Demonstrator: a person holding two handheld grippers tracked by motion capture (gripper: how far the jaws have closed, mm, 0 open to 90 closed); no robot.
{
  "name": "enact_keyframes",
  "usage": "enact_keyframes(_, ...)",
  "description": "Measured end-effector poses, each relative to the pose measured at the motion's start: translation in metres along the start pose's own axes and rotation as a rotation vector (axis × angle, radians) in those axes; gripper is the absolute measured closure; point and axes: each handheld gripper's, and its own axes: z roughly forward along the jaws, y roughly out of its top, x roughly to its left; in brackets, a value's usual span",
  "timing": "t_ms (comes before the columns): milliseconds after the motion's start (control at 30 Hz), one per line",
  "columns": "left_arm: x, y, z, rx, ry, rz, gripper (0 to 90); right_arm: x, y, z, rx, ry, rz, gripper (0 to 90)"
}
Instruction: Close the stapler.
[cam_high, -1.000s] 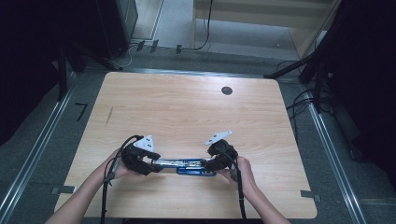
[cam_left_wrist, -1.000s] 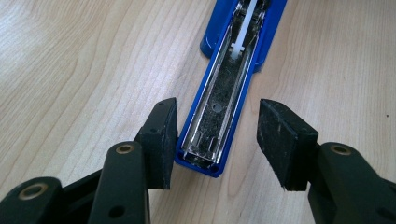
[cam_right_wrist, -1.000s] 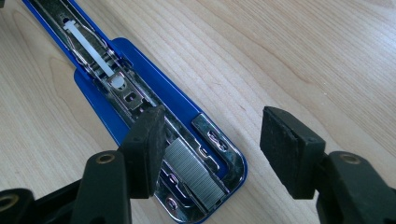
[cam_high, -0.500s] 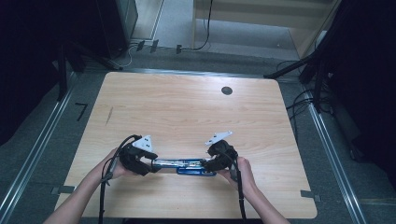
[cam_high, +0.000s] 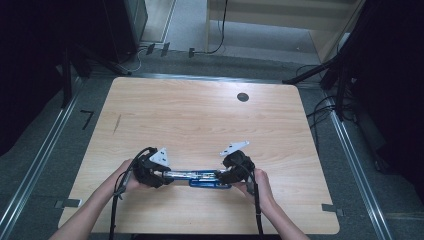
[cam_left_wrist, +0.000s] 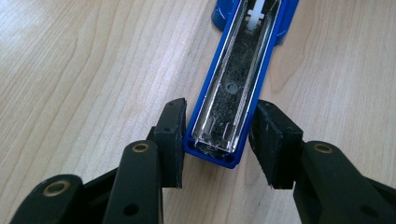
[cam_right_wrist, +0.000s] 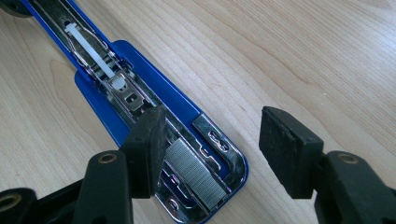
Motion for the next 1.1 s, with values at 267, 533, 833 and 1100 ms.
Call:
enact_keyframes(267, 0.000, 0.000, -0.005, -0.016, -0.030, 0.023, 61.5, 0.001, 0.000, -0.001, 0.000, -0.006, 0.008, 44.1)
enact_keyframes(533, 0.001, 0.001, -0.011, -0.029, -0.037, 0.036, 62.0, 0.001, -0.001, -0.001, -0.013, -0.013, 0.009, 45.2)
enact_keyframes(833, -0.002, 0.004, -0.015, -0.044, -0.043, 0.051, 63.6, 0.007, 0.002, -0.004, -0.048, -0.019, -0.007, 44.7)
enact_keyframes(1100, -0.002, 0.006, -0.019, -0.055, -0.045, 0.058, 63.9, 0.022, 0.008, -0.010, -0.111, -0.021, -0.071, 69.5)
